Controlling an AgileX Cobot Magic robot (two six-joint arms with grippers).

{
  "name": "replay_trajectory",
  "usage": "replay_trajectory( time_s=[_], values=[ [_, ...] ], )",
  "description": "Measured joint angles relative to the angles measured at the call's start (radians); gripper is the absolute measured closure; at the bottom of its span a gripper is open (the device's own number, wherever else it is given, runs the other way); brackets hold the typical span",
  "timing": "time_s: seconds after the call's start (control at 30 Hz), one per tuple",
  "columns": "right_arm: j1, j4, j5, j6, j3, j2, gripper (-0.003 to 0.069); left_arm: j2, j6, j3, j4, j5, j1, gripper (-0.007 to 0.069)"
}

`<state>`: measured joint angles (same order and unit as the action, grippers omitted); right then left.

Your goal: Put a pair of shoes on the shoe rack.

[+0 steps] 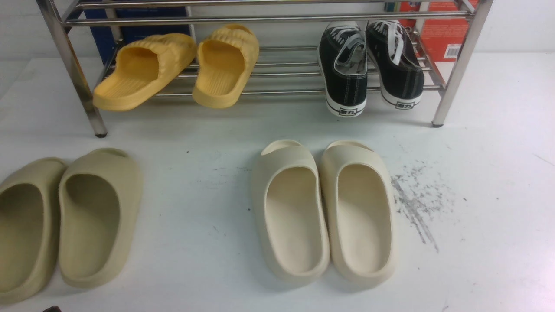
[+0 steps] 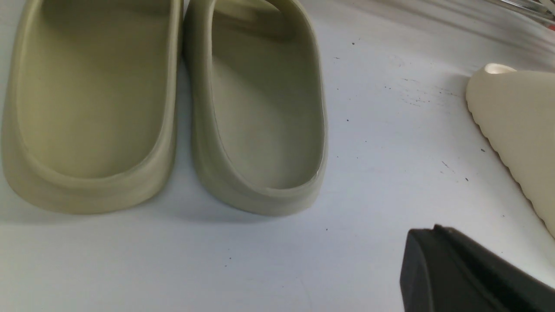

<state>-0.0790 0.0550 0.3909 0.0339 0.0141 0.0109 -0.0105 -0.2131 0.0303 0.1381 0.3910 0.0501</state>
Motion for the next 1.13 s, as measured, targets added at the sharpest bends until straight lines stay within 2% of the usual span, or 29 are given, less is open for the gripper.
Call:
replay_trajectory(
  time_s=[1.13],
  values=[
    [0.0,0.003,0.0,-0.001,0.0,0.0,0.0476,0.0,0.0,0.0,0.0,0.0,0.0,0.0638]
  ],
)
